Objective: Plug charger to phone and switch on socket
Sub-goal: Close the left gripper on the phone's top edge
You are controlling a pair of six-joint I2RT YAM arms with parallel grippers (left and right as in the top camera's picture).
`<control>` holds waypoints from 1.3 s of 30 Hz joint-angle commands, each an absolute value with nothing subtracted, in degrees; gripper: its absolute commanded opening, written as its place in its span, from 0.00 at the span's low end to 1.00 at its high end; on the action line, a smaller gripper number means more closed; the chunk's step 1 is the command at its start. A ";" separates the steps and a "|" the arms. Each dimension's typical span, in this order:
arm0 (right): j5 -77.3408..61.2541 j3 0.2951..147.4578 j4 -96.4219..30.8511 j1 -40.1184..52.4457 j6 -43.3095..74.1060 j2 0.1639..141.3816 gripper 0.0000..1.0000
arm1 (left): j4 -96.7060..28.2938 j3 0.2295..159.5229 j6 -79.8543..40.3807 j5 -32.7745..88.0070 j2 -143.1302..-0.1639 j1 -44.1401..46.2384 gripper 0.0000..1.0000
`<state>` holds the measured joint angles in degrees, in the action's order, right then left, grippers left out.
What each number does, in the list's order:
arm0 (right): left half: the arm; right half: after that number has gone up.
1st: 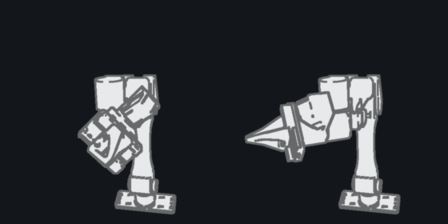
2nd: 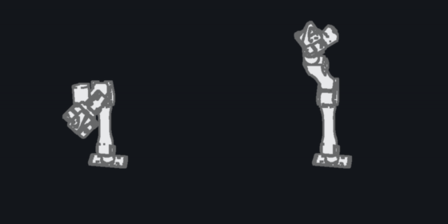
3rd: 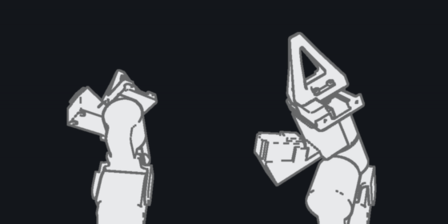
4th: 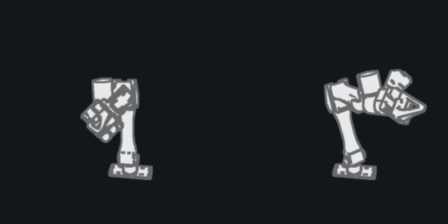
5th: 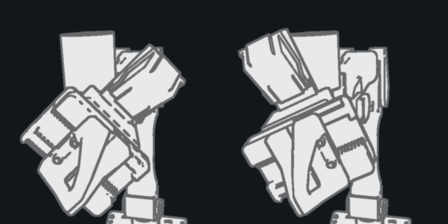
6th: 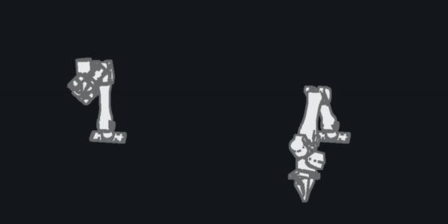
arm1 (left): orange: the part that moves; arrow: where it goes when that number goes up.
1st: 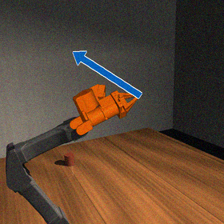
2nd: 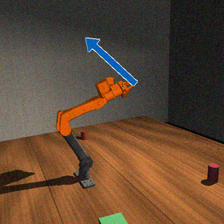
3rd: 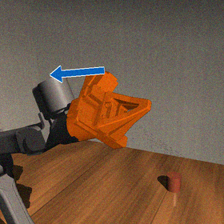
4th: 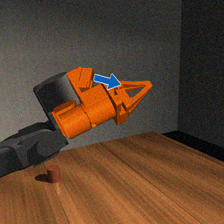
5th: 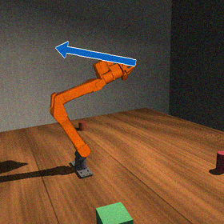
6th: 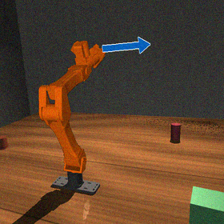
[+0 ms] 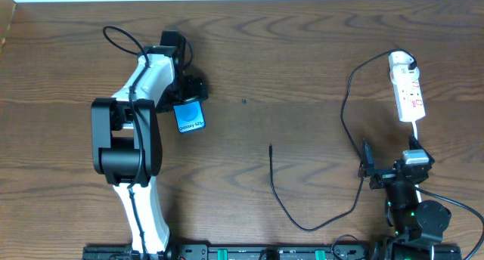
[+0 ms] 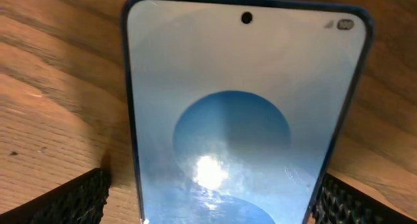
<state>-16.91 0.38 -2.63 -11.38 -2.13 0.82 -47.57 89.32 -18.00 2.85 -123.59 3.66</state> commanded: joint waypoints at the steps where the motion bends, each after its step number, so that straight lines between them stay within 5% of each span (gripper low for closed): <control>1: -16.62 0.32 -2.96 -11.05 -2.39 0.43 0.99 | -47.92 89.08 -17.67 2.59 -124.20 3.66 0.98; 39: -16.60 0.32 -2.96 -11.03 -2.37 0.43 0.99 | -47.83 86.56 -15.81 5.61 -124.20 4.14 0.98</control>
<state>-16.91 0.38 -2.66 -11.38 -2.13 0.82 -47.75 88.47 -16.25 3.95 -123.35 3.66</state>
